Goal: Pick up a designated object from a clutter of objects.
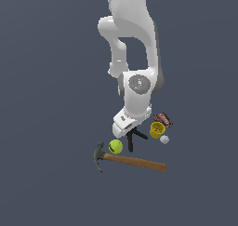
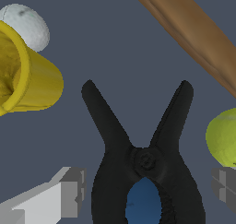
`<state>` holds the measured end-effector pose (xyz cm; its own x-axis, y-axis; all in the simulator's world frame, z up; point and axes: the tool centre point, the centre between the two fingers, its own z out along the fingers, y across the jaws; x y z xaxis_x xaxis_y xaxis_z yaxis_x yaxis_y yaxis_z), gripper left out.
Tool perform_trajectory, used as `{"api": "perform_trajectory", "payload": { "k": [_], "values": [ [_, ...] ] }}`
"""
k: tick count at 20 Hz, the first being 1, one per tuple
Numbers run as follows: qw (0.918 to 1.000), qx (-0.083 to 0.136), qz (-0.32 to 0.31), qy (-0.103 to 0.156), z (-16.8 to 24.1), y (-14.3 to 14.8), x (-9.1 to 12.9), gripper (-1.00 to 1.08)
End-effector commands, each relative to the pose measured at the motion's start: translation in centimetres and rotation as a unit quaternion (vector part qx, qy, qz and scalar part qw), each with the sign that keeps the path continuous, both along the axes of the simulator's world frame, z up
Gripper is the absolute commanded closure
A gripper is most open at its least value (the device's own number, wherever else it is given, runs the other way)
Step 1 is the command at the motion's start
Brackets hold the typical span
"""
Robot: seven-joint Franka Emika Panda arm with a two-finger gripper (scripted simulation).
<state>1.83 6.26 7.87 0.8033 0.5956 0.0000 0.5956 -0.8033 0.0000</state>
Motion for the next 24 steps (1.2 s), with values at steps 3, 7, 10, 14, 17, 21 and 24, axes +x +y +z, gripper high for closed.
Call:
{"api": "perform_trajectory", "payload": {
  "k": [3, 7, 10, 14, 17, 21, 24],
  "values": [
    [1.0000, 0.000, 0.001, 0.000, -2.2, 0.0, -0.1, -0.92],
    [1.0000, 0.000, 0.001, 0.000, -3.1, 0.0, 0.0, -0.92],
    [1.0000, 0.000, 0.001, 0.000, -3.2, 0.0, 0.0, 1.08],
    [1.0000, 0.000, 0.001, 0.000, -3.2, 0.0, 0.0, 1.08],
    [1.0000, 0.000, 0.001, 0.000, -3.2, 0.0, 0.0, 1.08],
    [1.0000, 0.000, 0.002, -0.001, -3.0, 0.0, 0.1, 1.08],
    [1.0000, 0.000, 0.002, -0.001, -2.6, -0.2, 0.2, 1.08]
  ]
}}
